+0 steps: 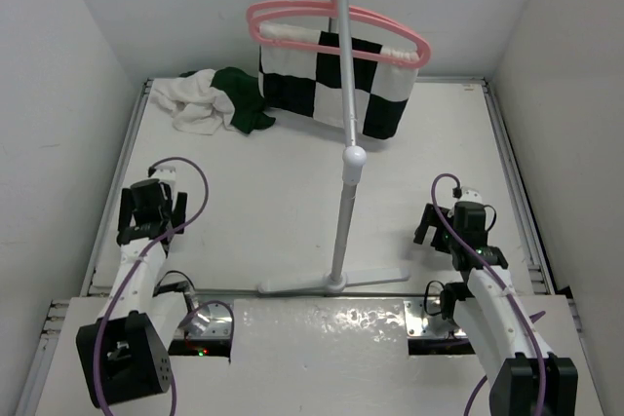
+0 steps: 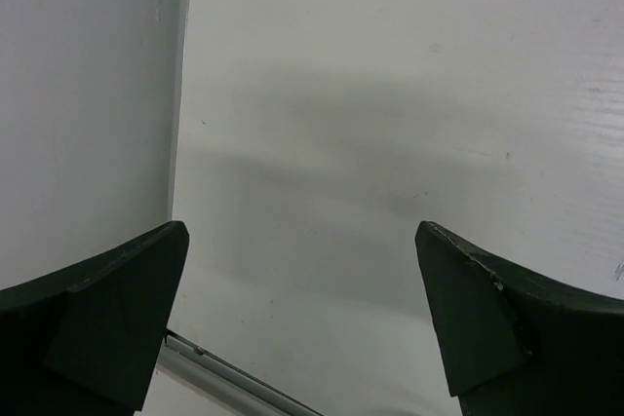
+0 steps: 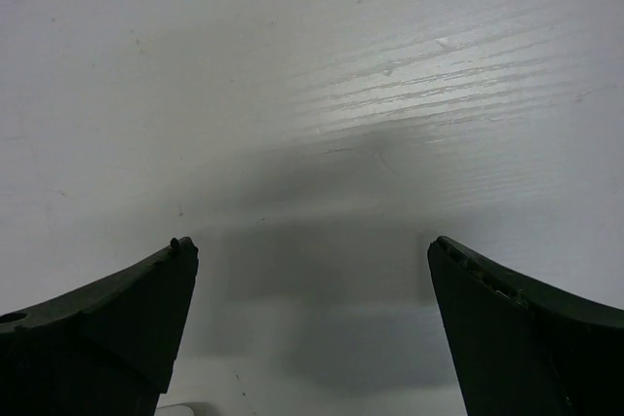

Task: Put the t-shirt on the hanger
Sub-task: Move the T-shirt to the center of the board.

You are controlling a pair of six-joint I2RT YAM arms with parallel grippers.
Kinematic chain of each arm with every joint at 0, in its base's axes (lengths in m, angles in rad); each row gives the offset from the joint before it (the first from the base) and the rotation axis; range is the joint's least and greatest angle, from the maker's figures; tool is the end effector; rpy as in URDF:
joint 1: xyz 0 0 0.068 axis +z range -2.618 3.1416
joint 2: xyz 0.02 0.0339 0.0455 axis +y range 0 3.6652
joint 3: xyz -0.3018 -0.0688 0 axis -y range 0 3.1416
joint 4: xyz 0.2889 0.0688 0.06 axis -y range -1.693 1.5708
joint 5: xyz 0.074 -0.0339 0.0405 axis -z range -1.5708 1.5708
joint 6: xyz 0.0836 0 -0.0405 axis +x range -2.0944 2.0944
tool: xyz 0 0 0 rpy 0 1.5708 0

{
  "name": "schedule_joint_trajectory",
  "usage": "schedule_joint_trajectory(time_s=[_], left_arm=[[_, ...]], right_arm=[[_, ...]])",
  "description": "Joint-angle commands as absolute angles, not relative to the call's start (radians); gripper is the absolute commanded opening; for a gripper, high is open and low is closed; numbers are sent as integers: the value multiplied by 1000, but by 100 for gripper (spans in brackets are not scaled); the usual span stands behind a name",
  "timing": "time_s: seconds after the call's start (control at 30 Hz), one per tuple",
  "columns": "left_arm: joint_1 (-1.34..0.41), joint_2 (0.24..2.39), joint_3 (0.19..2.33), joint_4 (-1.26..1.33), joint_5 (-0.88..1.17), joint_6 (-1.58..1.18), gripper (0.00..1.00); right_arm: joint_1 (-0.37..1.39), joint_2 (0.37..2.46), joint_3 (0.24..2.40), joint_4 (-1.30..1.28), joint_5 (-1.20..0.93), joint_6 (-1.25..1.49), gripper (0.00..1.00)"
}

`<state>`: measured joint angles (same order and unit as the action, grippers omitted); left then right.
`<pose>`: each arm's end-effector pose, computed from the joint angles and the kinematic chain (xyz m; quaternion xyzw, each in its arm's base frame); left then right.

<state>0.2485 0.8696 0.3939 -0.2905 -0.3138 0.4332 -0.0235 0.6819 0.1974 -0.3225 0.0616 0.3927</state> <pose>0.2071 0.0792 0.1587 0.0229 0.9106 0.2648 0.3164 0.1780 -0.0093 0.1085 0.2029 0.9051 0.0403 0.3714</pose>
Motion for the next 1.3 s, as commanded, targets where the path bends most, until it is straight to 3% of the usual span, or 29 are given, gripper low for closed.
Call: schedule_joint_trajectory(time_s=[0.0, 0.2, 0.33, 0.37, 0.47, 0.6, 0.7, 0.8, 1.0, 1.07, 1.2, 1.23, 1.27], left_arm=[[258, 873, 468, -271, -304, 397, 100], [253, 1081, 884, -547, 116, 594, 100], [152, 1325, 1208, -653, 123, 537, 77], [121, 1421, 1327, -682, 104, 519, 77], [31, 1605, 1487, -684, 116, 459, 81], [21, 1849, 1695, -574, 204, 310, 85], [29, 2082, 1874, -514, 145, 221, 87], [60, 2291, 2159, -511, 138, 123, 92], [43, 2444, 2204, -368, 107, 138, 94], [43, 2467, 2192, -335, 94, 112, 86], [48, 2445, 2106, -337, 71, 104, 23], [51, 2425, 2041, -341, 54, 104, 0], [52, 2371, 2002, -342, 48, 104, 0]], right_arm=[[-21, 675, 209, -288, 19, 416, 99], [-20, 672, 213, -166, -90, 543, 99], [-20, 686, 213, -51, -133, 610, 98], [-21, 702, 215, -26, -136, 614, 96], [-21, 757, 239, 29, -112, 611, 87], [-20, 875, 290, 69, -63, 559, 88], [-21, 984, 366, 72, -42, 502, 89], [-20, 1072, 426, 67, -47, 499, 88], [-18, 1196, 518, 34, -107, 474, 87], [-18, 1218, 534, 14, -118, 453, 87], [-18, 1198, 526, -37, -124, 426, 85], [-18, 1186, 520, -40, -130, 428, 85], [-18, 1157, 512, -43, -146, 428, 84]])
